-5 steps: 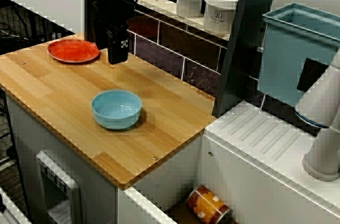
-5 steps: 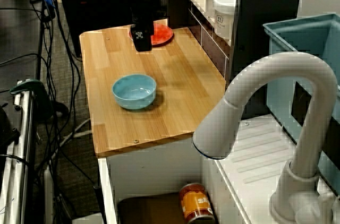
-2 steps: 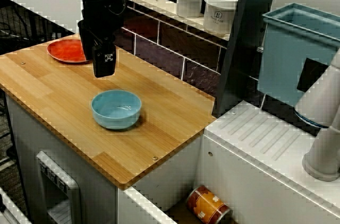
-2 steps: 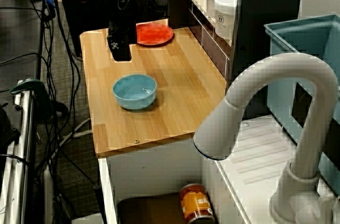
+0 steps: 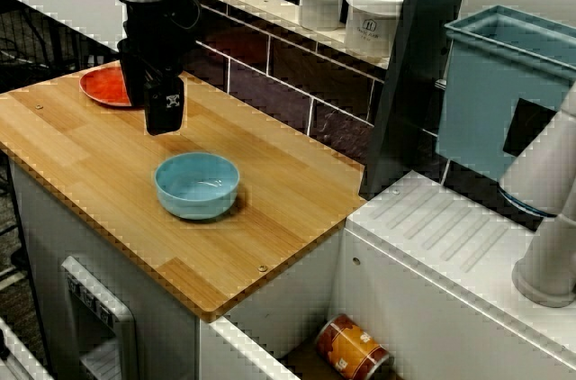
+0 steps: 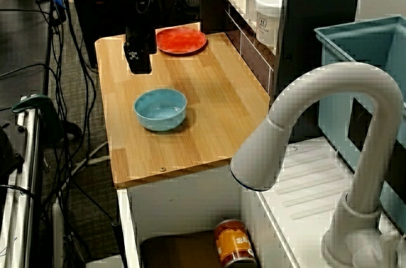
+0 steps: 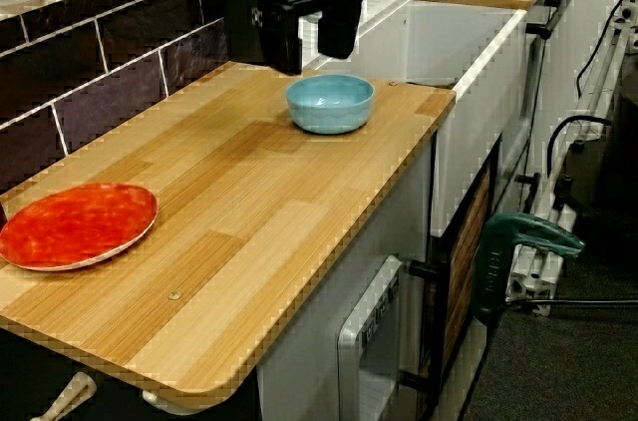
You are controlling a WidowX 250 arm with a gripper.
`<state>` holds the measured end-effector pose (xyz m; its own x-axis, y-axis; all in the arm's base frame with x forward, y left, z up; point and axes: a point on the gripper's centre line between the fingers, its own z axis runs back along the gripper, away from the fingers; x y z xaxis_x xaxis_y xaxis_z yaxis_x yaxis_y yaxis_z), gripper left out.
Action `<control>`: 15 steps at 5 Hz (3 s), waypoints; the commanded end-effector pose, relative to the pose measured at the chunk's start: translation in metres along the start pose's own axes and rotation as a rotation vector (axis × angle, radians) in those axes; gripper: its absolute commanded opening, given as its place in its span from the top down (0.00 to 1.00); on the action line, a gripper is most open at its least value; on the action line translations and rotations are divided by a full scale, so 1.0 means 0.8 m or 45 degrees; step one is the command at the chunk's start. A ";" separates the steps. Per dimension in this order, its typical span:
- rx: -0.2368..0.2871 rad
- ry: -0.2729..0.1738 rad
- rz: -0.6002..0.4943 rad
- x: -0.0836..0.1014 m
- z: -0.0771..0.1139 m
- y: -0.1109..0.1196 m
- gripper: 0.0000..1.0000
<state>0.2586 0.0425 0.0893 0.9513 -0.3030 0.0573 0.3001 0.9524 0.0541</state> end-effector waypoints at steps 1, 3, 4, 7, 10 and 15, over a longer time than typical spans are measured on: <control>0.046 0.105 0.068 -0.024 -0.013 -0.021 0.00; 0.049 0.049 0.070 -0.048 -0.014 -0.061 0.00; 0.046 0.036 0.080 -0.051 -0.016 -0.066 0.00; 0.036 0.054 0.130 -0.041 -0.034 -0.060 0.00; 0.029 0.089 0.173 -0.016 -0.051 -0.052 0.00; -0.015 0.102 0.244 0.005 -0.040 -0.025 0.00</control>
<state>0.2533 0.0177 0.0416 0.9914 -0.1087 -0.0732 0.1107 0.9936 0.0241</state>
